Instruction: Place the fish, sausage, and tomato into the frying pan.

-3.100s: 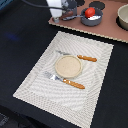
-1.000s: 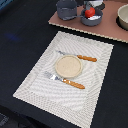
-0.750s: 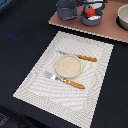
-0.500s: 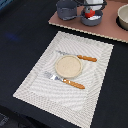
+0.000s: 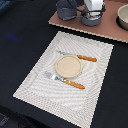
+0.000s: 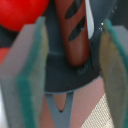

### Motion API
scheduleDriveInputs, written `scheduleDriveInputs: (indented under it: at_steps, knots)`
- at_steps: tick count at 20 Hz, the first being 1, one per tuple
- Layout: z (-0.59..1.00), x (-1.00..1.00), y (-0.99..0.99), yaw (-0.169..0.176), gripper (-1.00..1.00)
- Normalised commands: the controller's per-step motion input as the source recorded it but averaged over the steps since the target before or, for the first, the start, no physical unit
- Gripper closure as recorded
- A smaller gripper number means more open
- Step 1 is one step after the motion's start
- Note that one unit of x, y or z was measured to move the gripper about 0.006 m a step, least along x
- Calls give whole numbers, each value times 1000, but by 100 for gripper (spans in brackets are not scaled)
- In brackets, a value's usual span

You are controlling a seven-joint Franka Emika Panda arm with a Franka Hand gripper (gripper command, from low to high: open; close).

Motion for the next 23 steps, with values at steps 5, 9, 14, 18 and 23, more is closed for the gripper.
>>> scheduleDriveInputs:
  at_steps: [5, 9, 14, 18, 23]
  knots:
    - [885, 80, 285, 1, -100]
    - [1000, 9, 418, -30, -100]
    - [1000, 181, 345, -46, -100]
    - [237, 61, 80, -5, -100]
    - [0, 0, 0, 0, -100]
